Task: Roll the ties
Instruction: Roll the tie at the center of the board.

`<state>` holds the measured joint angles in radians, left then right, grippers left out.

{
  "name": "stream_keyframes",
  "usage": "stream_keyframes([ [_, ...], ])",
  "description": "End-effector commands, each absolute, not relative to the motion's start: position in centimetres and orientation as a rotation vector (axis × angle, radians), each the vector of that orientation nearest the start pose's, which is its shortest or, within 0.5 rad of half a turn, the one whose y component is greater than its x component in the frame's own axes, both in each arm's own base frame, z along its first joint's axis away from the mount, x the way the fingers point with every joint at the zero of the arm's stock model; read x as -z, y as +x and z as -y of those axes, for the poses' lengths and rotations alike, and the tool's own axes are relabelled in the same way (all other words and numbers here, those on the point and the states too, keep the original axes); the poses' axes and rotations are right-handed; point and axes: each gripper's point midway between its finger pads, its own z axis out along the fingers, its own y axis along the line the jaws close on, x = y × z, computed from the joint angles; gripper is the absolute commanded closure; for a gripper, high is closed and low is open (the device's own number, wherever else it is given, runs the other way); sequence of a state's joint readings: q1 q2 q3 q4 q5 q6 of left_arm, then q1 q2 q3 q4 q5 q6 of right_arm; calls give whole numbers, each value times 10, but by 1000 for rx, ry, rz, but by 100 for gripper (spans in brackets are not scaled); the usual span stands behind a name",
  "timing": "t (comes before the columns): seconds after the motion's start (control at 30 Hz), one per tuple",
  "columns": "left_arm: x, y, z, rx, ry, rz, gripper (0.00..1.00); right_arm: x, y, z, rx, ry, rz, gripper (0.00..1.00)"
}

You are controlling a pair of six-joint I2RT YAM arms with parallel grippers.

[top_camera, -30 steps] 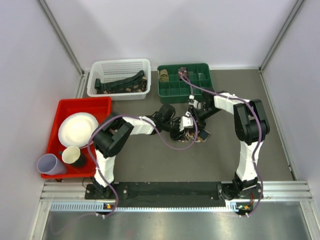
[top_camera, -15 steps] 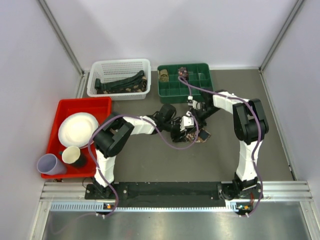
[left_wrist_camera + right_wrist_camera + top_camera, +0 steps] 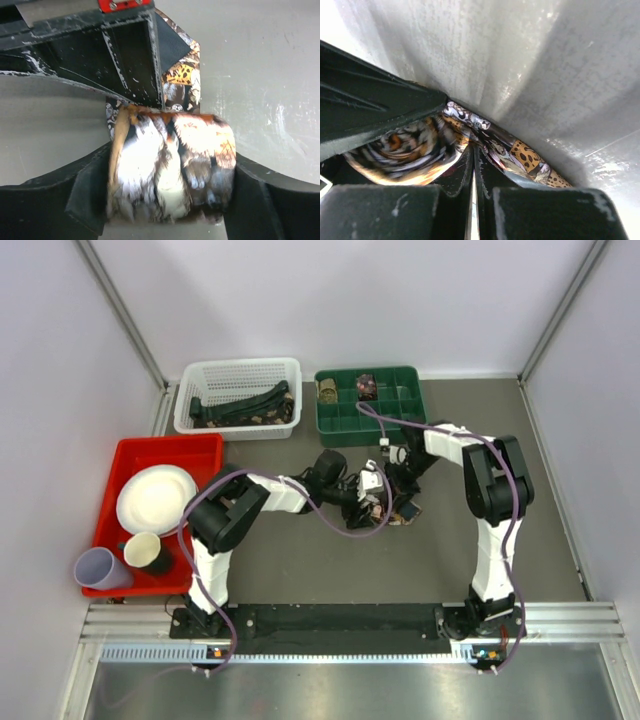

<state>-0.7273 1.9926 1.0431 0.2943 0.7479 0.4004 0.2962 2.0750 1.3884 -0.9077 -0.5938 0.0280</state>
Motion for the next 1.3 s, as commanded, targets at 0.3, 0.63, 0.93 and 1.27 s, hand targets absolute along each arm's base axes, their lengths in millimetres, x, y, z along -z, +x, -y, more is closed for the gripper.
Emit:
stream_keyframes([
  [0.3,7,269,388,992,1545,-1734,84,13,307,-172,-671,-437,-3105,100],
  [0.63,32,247,343,856,1664,-1866,73,-4,301,-148,-731,-479,-3108,100],
  [0.93,47,249,341,777,1706,-1929,69,-75,294,-191,-1278,-402,-2866,60],
  [1.27,49,245,342,795,1726,-1925,68,-84,281,-218,-1499,-320,-2800,43],
])
